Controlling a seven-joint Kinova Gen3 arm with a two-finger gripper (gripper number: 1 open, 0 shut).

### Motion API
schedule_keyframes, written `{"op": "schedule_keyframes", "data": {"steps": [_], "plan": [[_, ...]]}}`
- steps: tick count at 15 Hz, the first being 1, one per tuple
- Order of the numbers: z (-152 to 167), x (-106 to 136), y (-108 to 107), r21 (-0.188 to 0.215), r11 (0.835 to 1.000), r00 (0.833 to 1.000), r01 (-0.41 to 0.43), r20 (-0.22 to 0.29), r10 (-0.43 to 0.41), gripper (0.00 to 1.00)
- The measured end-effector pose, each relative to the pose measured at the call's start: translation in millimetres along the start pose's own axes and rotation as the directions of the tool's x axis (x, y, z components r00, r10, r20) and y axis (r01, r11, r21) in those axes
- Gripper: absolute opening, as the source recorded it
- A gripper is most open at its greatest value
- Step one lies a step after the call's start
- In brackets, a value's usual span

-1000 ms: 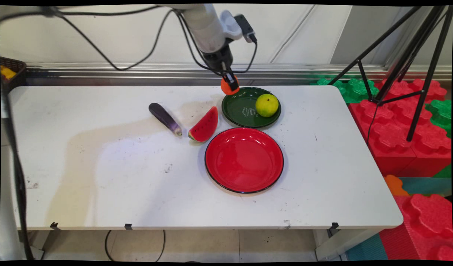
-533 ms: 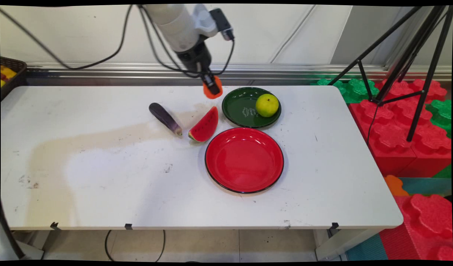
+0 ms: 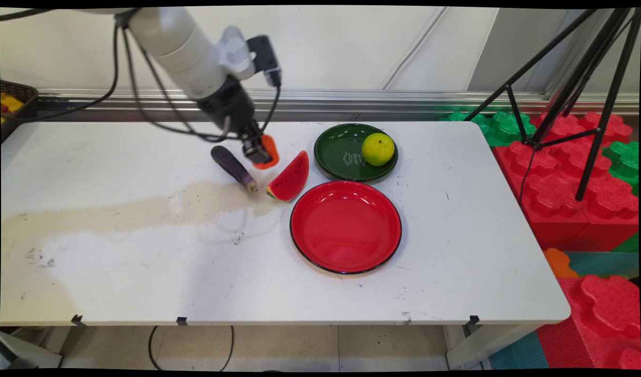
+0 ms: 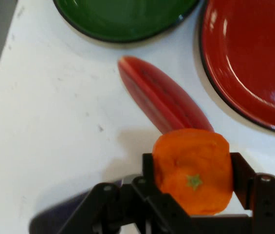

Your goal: Place the picked object on the table

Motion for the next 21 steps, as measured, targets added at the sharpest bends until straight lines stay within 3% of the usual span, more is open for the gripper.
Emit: {"op": "schedule_keyframes", "data": {"steps": [5, 10, 21], "plan": [[-2.7, -34.3, 33.5, -0.025, 0.999, 0.999, -0.032, 0.036, 0.032, 0.00], [12.7, -52.1, 53.5, -0.027, 0.999, 0.997, -0.041, 0.068, 0.043, 0.00], [66.1, -66.2, 68.2, -0.047, 0.995, 0.990, -0.085, 0.113, 0.090, 0.00]]}}
